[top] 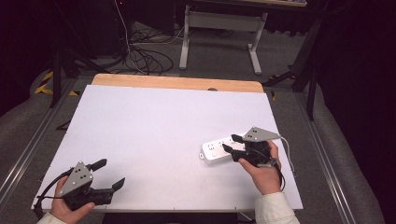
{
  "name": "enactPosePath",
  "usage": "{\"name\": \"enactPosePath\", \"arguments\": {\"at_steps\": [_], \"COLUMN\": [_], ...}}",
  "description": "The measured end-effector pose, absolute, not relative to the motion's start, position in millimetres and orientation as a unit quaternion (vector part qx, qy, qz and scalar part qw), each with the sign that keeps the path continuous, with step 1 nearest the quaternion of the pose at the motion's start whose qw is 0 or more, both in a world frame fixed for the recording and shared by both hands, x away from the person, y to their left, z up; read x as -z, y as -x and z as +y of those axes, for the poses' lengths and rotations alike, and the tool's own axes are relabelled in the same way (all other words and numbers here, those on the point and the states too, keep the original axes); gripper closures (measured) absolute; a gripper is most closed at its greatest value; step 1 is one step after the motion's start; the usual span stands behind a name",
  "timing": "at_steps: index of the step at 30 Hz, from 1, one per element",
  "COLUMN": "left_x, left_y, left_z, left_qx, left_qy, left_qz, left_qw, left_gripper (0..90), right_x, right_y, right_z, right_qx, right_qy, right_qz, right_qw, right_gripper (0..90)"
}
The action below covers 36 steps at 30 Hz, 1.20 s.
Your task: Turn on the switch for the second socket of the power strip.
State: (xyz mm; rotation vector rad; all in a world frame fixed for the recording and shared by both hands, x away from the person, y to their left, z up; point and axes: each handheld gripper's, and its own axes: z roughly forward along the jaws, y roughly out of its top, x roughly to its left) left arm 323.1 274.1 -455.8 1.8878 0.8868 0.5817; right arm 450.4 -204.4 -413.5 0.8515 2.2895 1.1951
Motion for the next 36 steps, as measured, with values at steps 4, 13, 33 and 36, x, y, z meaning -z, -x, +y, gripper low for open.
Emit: {"name": "enactPosePath", "arguments": {"at_steps": [4,13,33,36], "left_x": [456,457,457,457], "left_y": [-323,-323,-323,-323], "left_z": [274,273,273,273], "left_qx": [-0.237,-0.234,-0.236,-0.234], "left_qy": [-0.77,-0.768,-0.77,-0.769], "left_qz": [0.362,0.367,0.366,0.367], "left_qw": [0.47,0.469,0.467,0.468], "left_gripper": [13.5,13.6,13.6,13.6], "right_x": [418,424,436,438], "right_y": [-456,-463,-475,-477], "right_z": [-215,-226,-227,-228], "right_qx": [-0.427,-0.412,-0.361,-0.358], "right_qy": [-0.321,-0.337,-0.374,-0.391], "right_qz": [0.817,0.816,0.83,0.827], "right_qw": [0.218,0.227,0.202,0.186], "right_gripper": [50.2,68.5,90.0,90.0]}}
